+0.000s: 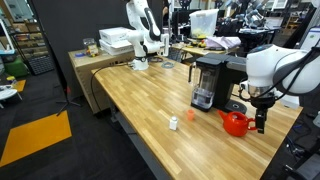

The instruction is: Move the kettle to the left

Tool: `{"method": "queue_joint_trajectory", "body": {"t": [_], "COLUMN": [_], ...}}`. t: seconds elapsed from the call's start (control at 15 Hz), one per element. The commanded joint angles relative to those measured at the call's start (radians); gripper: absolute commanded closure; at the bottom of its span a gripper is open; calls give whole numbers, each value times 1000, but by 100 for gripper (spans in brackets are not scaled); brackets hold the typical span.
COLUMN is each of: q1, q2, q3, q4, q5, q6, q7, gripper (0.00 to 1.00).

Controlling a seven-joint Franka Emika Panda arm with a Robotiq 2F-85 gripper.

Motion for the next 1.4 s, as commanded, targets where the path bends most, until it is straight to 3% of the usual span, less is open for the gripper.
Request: {"method": "queue_joint_trajectory", "body": {"t": [0.0, 0.53, 1.33], "q1": [-4, -1, -12], "q2": [6, 6, 72], "q3": [-9, -14, -25], "q4": [23, 55, 91], "q5": [-57, -95, -79], "q6": [-13, -28, -16], "q7": [70, 120, 72], "gripper": [0, 0, 0]}}
